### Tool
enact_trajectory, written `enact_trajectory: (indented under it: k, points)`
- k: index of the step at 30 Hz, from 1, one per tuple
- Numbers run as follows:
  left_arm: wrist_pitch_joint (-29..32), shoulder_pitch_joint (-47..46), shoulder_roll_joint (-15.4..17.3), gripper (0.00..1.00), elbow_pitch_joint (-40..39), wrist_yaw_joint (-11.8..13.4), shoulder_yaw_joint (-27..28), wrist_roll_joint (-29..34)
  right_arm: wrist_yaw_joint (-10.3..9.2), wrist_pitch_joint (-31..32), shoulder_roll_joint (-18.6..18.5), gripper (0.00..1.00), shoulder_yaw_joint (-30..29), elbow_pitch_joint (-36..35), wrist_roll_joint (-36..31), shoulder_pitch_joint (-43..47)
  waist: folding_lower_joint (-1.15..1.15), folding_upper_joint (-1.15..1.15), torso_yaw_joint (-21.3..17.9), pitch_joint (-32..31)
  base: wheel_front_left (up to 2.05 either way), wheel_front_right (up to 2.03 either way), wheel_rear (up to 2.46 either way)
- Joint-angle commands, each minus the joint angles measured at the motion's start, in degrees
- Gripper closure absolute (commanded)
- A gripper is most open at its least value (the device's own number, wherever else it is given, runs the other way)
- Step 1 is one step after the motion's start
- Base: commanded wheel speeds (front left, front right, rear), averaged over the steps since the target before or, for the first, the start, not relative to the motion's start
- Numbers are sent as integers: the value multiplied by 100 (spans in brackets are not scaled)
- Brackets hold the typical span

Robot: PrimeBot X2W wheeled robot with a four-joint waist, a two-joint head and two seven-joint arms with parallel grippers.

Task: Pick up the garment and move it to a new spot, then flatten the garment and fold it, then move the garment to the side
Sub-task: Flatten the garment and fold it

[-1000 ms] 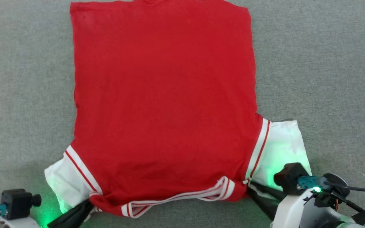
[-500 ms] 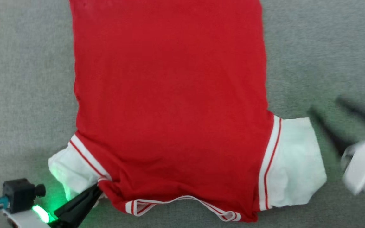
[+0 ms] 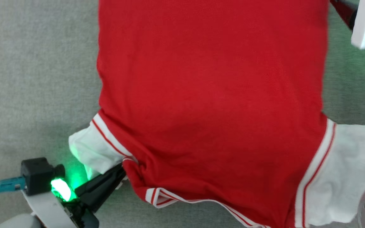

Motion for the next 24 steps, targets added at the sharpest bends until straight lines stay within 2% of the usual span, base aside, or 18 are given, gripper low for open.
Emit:
enact_trajectory:
  k: [1,6,10,11,12,13,14,19,24]
  points:
    - [54,-64,-131,100,202,29,-126,-18,-9,104,51,0,-119,132,-146,-211,0,0,314,301,0,0,0]
    - [72,-330,-203,100,298,51,-371,-66,-9,345,223,0,-186,658,-734,-776,0,0,443,409,0,0,0]
    - [73,-484,-261,100,365,64,-428,-128,-9,396,270,0,-162,994,-905,-943,0,0,468,423,0,0,0]
    - [73,-524,-279,100,380,65,-420,-121,-9,378,287,21,-158,1058,-917,-930,0,0,468,417,0,0,0]
    - [73,-557,-297,100,393,65,-401,-118,-9,360,297,56,-109,1109,-899,-919,0,0,467,401,0,0,0]
    - [73,-580,-310,100,410,65,-375,-125,-9,290,305,97,-73,1136,-867,-923,0,0,458,378,0,0,0]
    - [73,-584,-320,100,422,65,-346,-137,-9,213,305,100,-98,1156,-846,-911,0,0,444,339,0,0,0]
    - [51,-473,-312,100,466,64,-181,-140,-9,-161,195,100,-144,1066,-539,-733,0,0,347,-3,0,0,0]
    - [32,-258,-287,100,398,33,-53,-125,-9,-120,-374,100,178,410,244,53,0,0,198,-491,0,0,0]
